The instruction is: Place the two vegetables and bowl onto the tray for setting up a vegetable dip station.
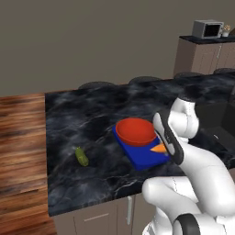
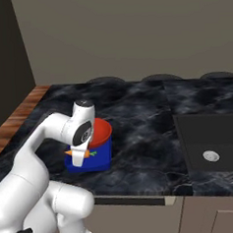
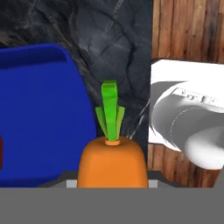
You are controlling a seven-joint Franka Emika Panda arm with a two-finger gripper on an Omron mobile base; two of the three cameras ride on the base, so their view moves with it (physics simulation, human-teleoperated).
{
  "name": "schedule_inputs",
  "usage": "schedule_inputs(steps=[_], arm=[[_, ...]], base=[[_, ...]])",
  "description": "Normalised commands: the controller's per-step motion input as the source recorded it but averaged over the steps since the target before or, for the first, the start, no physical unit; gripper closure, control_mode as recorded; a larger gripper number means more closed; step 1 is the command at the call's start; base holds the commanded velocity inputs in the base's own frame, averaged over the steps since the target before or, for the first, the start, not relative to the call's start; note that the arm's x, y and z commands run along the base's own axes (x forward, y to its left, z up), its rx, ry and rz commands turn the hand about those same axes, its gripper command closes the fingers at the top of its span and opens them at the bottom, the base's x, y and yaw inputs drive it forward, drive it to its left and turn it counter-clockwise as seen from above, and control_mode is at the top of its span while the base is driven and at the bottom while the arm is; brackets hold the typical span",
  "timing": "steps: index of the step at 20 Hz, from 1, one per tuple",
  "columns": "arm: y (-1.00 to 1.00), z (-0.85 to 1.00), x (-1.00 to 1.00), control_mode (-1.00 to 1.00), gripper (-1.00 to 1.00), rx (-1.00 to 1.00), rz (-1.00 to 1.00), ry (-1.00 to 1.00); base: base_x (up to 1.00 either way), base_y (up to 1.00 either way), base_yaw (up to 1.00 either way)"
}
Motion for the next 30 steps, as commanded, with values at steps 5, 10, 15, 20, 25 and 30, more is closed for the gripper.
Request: schedule_inputs(steps=[5, 10, 15, 20, 25, 30], arm=[[0.0, -0.15, 0.15, -1.0, 1.0, 0.0, -0.09, 0.0], [0.0, -0.13, 0.03, -1.0, 1.0, 0.0, -0.01, -0.07], [0.0, -0.1, 0.05, -1.0, 1.0, 0.0, 0.0, -0.11], [-0.02, -0.1, 0.09, -1.0, 1.0, 0.0, 0.0, -0.07], [-0.04, -0.08, 0.15, -1.0, 1.0, 0.0, 0.0, -0.01], [-0.01, -0.03, 0.17, -1.0, 1.0, 0.0, 0.0, 0.0]], base=[[0.0, 0.0, 0.0], [0.0, 0.0, 0.0], [0.0, 0.0, 0.0], [0.0, 0.0, 0.0], [0.0, 0.0, 0.0], [0.0, 0.0, 0.0]])
